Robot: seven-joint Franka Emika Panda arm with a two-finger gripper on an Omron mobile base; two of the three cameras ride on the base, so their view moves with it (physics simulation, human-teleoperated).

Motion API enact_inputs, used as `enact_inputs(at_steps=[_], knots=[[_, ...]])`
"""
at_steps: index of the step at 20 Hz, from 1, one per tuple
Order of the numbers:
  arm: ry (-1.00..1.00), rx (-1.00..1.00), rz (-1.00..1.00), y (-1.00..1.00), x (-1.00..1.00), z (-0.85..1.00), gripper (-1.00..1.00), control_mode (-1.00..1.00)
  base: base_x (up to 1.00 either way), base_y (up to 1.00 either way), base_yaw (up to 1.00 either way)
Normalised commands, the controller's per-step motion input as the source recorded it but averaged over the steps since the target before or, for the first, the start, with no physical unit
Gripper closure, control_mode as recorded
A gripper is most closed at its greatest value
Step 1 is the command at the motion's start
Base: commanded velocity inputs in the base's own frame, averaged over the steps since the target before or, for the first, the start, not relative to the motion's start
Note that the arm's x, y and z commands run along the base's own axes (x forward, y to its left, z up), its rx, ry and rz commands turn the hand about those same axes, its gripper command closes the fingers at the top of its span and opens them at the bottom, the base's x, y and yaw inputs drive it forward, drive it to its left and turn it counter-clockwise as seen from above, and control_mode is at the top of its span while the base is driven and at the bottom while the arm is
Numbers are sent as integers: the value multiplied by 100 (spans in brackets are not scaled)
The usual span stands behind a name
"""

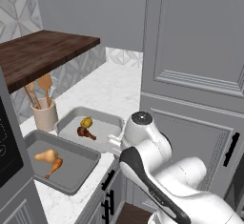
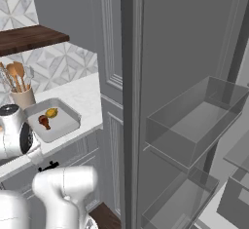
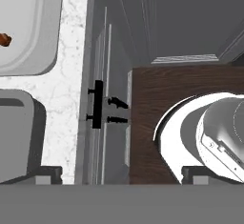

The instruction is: Place one squash and one chicken drumstick in each tupperware on the nearby counter, to pack two identical lunches.

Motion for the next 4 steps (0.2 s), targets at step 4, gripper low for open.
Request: enact_inputs(at_steps=[4], knots=[[0, 0, 0, -33, -9, 0, -100, -100, 0, 0, 0]])
